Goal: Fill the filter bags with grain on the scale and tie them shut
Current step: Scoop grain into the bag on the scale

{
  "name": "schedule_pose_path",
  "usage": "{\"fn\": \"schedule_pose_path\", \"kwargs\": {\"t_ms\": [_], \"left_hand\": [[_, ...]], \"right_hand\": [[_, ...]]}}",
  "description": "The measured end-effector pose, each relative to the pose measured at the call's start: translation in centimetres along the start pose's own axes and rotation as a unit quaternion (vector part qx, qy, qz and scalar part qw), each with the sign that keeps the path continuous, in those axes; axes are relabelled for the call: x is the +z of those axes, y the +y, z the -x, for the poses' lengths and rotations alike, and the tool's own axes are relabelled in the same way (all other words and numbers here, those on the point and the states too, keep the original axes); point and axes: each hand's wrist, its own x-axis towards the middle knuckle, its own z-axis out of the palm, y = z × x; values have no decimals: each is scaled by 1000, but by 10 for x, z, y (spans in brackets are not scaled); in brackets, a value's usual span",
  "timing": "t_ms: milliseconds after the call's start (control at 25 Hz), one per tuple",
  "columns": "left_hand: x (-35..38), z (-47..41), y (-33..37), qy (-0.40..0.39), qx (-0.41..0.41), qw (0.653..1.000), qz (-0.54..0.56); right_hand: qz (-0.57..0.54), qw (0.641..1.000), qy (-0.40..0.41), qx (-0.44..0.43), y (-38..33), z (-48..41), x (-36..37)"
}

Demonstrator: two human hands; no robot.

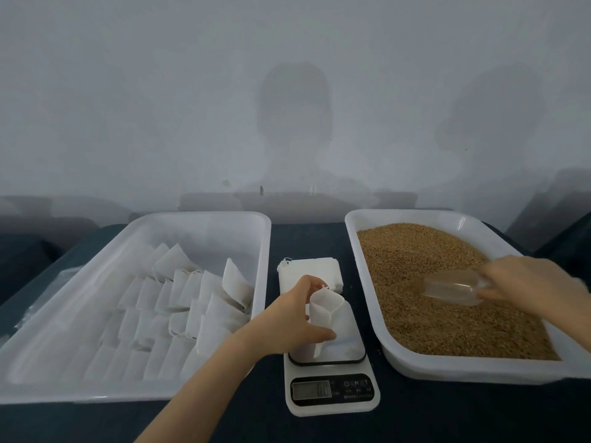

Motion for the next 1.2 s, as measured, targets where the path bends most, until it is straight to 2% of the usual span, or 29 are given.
{"fn": "schedule_pose_path", "kwargs": {"t_ms": [520,760,920,1040,1200], "left_hand": [[0,-1,-1,3,-12,1000,-1],[0,0,-2,0,-12,1000,2],[1,-1,-3,-3,-8,1000,0],[1,-1,-4,-3,-5,1000,0],[2,-1,-4,-4,-7,1000,-3]], "right_hand": [[-131,991,25,16,-63,-34,12],[-224,973,3,50,-64,-24,5],[-290,954,15,71,-52,-5,5],[-384,919,36,84,-45,7,11],[-419,903,55,79,-39,18,12]]}}
